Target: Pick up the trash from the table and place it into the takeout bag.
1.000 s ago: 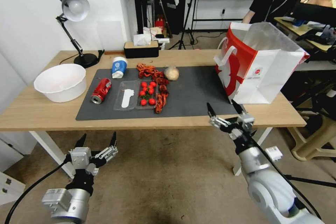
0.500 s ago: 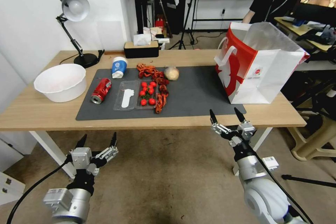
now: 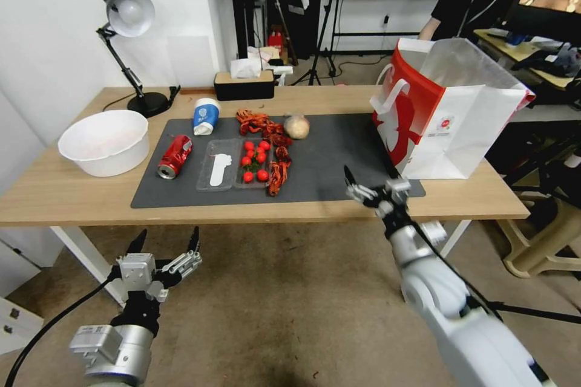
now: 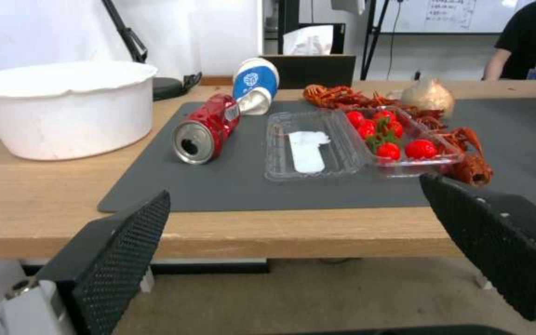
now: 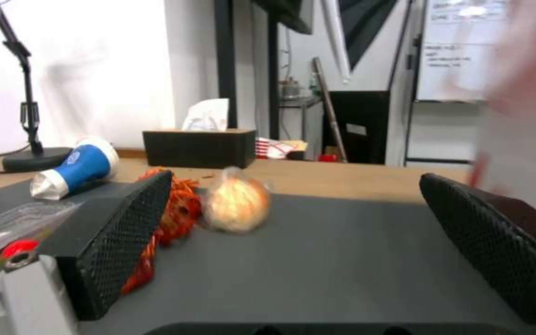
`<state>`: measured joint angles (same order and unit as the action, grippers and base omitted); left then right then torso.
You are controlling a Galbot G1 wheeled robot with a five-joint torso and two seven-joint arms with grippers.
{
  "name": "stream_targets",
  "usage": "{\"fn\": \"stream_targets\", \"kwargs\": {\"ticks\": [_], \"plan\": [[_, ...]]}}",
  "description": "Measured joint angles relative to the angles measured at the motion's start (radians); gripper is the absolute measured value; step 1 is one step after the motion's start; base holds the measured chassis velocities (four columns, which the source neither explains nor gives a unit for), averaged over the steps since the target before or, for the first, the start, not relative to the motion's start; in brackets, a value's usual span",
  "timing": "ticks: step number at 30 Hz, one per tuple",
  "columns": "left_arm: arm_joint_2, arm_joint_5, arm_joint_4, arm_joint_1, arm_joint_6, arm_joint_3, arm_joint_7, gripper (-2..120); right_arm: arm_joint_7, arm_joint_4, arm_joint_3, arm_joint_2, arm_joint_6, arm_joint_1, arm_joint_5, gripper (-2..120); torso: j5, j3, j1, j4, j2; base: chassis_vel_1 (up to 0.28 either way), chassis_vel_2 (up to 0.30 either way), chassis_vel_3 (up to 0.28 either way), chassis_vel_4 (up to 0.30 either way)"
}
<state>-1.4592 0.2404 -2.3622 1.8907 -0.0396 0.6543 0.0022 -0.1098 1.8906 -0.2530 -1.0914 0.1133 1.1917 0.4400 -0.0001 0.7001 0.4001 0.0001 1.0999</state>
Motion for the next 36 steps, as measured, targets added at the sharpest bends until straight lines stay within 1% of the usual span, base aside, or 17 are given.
{"fn": "stream_targets", "kwargs": {"ticks": [1,3,4,5,6,8,9,12,13,16,17,20,22,24,25,31,36], "plan": [[0.0,0.0,0.0,0.0,-0.002,0.0,0.0,100,-0.004,-0.029,0.033,0.009,-0.02,-0.061,0.019,100,0.0001,0.0,0.0,-0.0004,0.0,0.0,0.0,0.0,0.0],[-0.002,-0.002,0.0,0.005,-0.002,-0.003,0.0,100,-0.016,-0.094,0.105,0.015,-0.047,-0.192,0.035,100,-0.0002,0.0,0.0,0.0003,0.0,0.0,0.0,0.0,0.0],[-0.002,-0.002,0.0,0.005,-0.002,-0.003,0.0,100,-0.016,-0.094,0.105,0.015,-0.047,-0.192,0.035,100,-0.0002,0.0,0.0,0.0003,0.0,0.0,0.0,0.0,0.0],[-0.003,-0.003,0.001,0.007,-0.002,-0.003,0.0,100,-0.03,-0.13,0.15,0.013,-0.078,-0.261,0.038,100,0.0002,0.0,0.0,0.0001,0.0,0.0,0.0,0.0,0.0],[-0.003,-0.003,0.002,0.008,-0.002,-0.003,0.0,100,-0.046,-0.159,0.184,0.007,-0.112,-0.317,0.045,100,-0.0003,0.0,0.0,-0.0002,0.0,0.0,0.0,0.0,0.0],[-0.003,-0.003,0.002,0.007,-0.003,0.001,-0.002,100,-0.071,-0.234,0.248,-0.011,-0.159,-0.42,0.067,100,0.0002,0.0,0.0,0.0,0.0,0.0,0.0,0.0,0.0],[-0.003,-0.003,0.002,0.007,-0.003,0.001,-0.002,100,-0.071,-0.234,0.248,-0.011,-0.159,-0.42,0.067,100,0.0002,0.0,0.0,0.0,0.0,0.0,0.0,0.0,0.0],[-0.002,-0.003,0.004,0.005,-0.005,0.008,-0.002,100,-0.078,-0.355,0.312,-0.041,-0.194,-0.531,0.084,100,0.0002,0.0,0.0,0.0,0.0,0.0,0.0,0.0,0.0],[-0.002,-0.003,0.004,0.005,-0.005,0.008,-0.002,100,-0.078,-0.355,0.312,-0.041,-0.194,-0.531,0.084,100,0.0002,0.0,0.0,0.0,0.0,0.0,0.0,0.0,0.0],[-0.002,-0.001,0.013,0.0,-0.006,0.012,-0.001,100,-0.079,-0.506,0.369,-0.088,-0.221,-0.656,0.125,100,-0.0001,0.0,0.0,-0.0001,0.0,0.0,0.0,0.0,0.0],[-0.002,-0.001,0.013,0.0,-0.006,0.012,-0.001,100,-0.079,-0.506,0.369,-0.088,-0.221,-0.656,0.125,100,-0.0001,0.0,0.0,-0.0001,0.0,0.0,0.0,0.0,0.0],[-0.003,0.0,0.013,0.0,-0.006,0.012,-0.001,100,-0.071,-0.627,0.424,-0.137,-0.242,-0.765,0.158,100,0.0,0.0,0.0,-0.0001,0.0,0.0,0.0,0.0,0.0],[-0.003,0.0,0.013,0.001,-0.006,0.012,-0.001,100,-0.071,-0.639,0.429,-0.142,-0.248,-0.776,0.161,100,0.0,0.0,0.0,0.0001,0.0,0.0,0.0,0.0,0.0],[-0.004,0.0,0.013,0.004,-0.006,0.012,-0.002,100,-0.067,-0.7,0.448,-0.17,-0.274,-0.82,0.171,100,0.0,0.0,0.0,0.0001,0.0,0.0,0.0,0.0,0.0],[-0.004,0.0,0.013,0.004,-0.006,0.012,-0.002,100,-0.067,-0.7,0.448,-0.17,-0.274,-0.82,0.171,100,0.0,0.0,0.0,0.0001,0.0,0.0,0.0,0.0,0.0],[0.0,0.003,0.012,0.006,-0.005,0.017,-0.001,100,-0.05,-0.788,0.469,-0.216,-0.349,-0.888,0.171,100,0.0,0.0,0.0,-0.0001,0.0,0.0,0.0,0.0,0.0],[-0.002,0.003,0.012,0.003,-0.005,0.014,-0.001,100,-0.035,-0.851,0.488,-0.24,-0.368,-0.923,0.17,100,0.0,0.0,0.0,-0.0002,0.0,0.0,0.0,0.0,0.0]]}}
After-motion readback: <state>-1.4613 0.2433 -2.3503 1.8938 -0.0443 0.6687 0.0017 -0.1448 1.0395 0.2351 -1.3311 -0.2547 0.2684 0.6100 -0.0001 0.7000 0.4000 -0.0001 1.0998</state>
